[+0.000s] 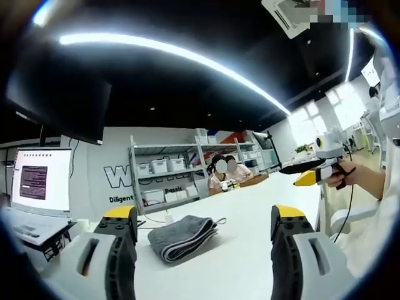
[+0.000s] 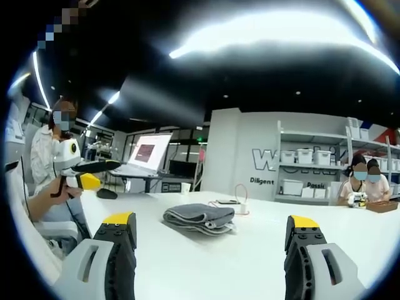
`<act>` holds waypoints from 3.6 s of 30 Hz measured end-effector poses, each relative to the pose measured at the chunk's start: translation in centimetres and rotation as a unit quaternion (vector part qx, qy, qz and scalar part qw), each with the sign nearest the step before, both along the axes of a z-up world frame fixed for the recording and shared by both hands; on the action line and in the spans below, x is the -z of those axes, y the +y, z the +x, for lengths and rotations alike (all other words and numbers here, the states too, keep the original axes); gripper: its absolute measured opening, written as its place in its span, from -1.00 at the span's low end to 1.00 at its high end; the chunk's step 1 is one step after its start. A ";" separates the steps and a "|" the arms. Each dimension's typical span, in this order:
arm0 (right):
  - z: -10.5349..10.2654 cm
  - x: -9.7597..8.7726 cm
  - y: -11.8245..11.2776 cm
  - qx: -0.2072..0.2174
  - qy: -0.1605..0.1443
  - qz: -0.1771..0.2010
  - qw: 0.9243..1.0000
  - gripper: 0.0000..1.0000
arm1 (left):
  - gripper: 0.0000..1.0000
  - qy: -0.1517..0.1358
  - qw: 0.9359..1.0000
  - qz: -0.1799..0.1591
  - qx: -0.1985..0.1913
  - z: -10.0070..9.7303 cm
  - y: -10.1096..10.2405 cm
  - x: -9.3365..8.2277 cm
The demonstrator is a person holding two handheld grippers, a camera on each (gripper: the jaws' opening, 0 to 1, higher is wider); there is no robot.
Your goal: Open the folded towel by lifting each exposed corner and separating the folded layers until the towel lies flat within the target outline without major curled edges
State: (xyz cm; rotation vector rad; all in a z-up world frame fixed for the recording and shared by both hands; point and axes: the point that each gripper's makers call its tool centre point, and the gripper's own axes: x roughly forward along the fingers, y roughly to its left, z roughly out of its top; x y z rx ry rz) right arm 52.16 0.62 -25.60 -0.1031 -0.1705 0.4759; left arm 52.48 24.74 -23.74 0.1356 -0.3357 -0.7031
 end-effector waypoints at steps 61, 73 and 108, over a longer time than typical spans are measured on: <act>1.3 -0.9 0.5 -0.014 -0.005 0.005 1.000 0.98 | 0.98 -0.133 0.971 0.201 0.010 15.5 -11.6 -3.5; 1.6 -1.3 0.8 -0.017 -0.004 0.010 1.000 0.98 | 0.98 -0.106 0.973 0.205 0.021 19.4 -12.9 -3.1; 1.0 1.8 1.1 -0.034 0.028 0.022 0.999 0.97 | 0.63 0.035 0.976 0.207 0.056 20.6 -12.8 6.7</act>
